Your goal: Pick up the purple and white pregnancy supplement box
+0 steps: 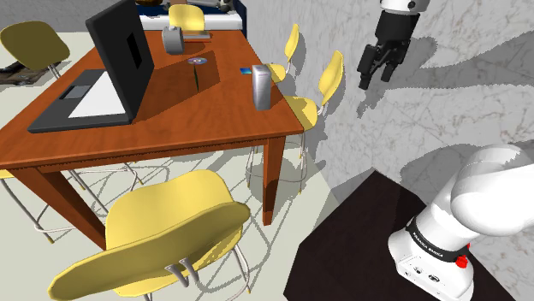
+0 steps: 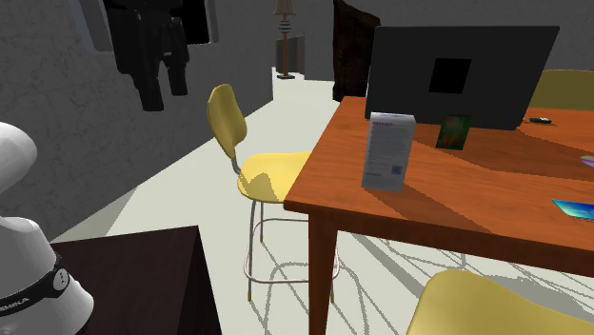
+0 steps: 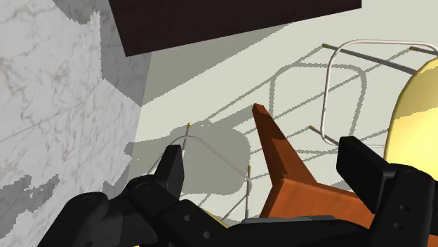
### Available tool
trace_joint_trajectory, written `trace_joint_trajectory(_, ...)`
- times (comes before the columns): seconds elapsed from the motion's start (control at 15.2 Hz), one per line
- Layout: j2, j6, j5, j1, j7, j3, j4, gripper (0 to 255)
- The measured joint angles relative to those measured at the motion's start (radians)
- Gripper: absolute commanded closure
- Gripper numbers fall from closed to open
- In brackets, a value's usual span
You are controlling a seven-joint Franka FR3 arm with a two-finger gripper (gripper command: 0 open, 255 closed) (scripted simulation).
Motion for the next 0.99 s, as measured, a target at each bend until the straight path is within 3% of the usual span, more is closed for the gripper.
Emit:
trace_joint_trajectory(0.13, 0.019, 0.011, 0.002, 0.001, 0.004, 0.002, 0.008, 0)
trace_joint_trajectory(0.53, 0.224, 0.097, 0.020, 0.010, 0.045, 0.022, 0.128, 0)
trace_joint_trajectory(0.99, 0.506, 0.152, 0.032, 0.019, 0.094, 0.042, 0.355, 0)
